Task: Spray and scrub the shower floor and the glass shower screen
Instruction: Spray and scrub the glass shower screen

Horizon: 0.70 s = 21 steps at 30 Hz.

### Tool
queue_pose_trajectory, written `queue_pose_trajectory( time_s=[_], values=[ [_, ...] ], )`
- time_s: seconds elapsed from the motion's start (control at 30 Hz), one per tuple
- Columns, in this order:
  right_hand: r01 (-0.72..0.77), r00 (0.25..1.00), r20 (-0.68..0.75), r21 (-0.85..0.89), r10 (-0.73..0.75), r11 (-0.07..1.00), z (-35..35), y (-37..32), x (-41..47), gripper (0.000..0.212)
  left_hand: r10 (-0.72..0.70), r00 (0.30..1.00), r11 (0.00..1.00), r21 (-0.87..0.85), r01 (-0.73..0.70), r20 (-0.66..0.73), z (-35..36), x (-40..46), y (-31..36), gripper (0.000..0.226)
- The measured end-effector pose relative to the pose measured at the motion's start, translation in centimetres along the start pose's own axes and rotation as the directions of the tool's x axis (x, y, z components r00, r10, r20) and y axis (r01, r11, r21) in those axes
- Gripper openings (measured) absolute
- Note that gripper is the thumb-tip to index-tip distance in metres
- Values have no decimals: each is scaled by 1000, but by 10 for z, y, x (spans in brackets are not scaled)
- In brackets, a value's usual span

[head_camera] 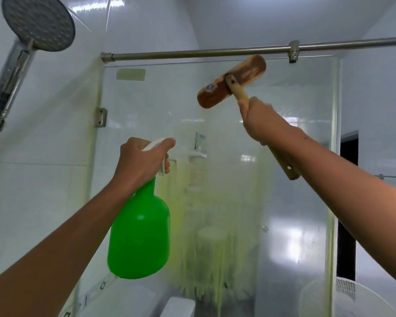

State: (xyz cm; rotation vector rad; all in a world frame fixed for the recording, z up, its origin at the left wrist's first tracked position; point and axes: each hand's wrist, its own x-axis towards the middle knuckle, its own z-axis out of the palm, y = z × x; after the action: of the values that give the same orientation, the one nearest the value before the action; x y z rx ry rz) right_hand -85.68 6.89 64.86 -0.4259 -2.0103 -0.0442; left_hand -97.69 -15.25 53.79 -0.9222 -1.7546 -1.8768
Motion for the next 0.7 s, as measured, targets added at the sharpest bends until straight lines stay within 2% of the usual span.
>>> queue_pose_trajectory(
  time_s=[0.1,0.17,0.23,0.27,0.33,0.43,0.53,0.63,0.7],
  values=[
    [118,990,85,-98,-110,988,19,8,-34,34,-9,1000,1000,-21,9,1,6,-2,0,44],
    [247,950,227,-135,-213,959,39,16,-81,30,-13,1000,999,-29,14,10,7,-4,0,44],
    [287,909,357,-157,-217,945,42,24,-111,32,-10,1000,1000,-22,11,23,9,-6,1,45],
    [288,902,378,-167,-208,943,38,26,-112,33,-7,1000,1000,-19,7,27,11,-8,2,45],
    [258,931,312,-196,-189,946,25,32,-90,36,4,1000,1000,-22,-3,30,16,-9,5,45],
    [59,995,86,-136,-47,989,-13,42,-34,45,9,999,999,-36,-8,33,24,-9,11,44],
    [-70,998,-1,-48,70,996,-44,54,-13,46,9,998,998,-67,-6,56,33,-10,14,43],
    [24,997,72,-112,-16,993,-22,67,-50,43,18,997,996,-86,-12,78,44,-12,16,45],
    [148,966,236,-153,-109,977,3,72,-95,39,23,996,996,-94,-14,91,50,-12,17,46]
  ],
)
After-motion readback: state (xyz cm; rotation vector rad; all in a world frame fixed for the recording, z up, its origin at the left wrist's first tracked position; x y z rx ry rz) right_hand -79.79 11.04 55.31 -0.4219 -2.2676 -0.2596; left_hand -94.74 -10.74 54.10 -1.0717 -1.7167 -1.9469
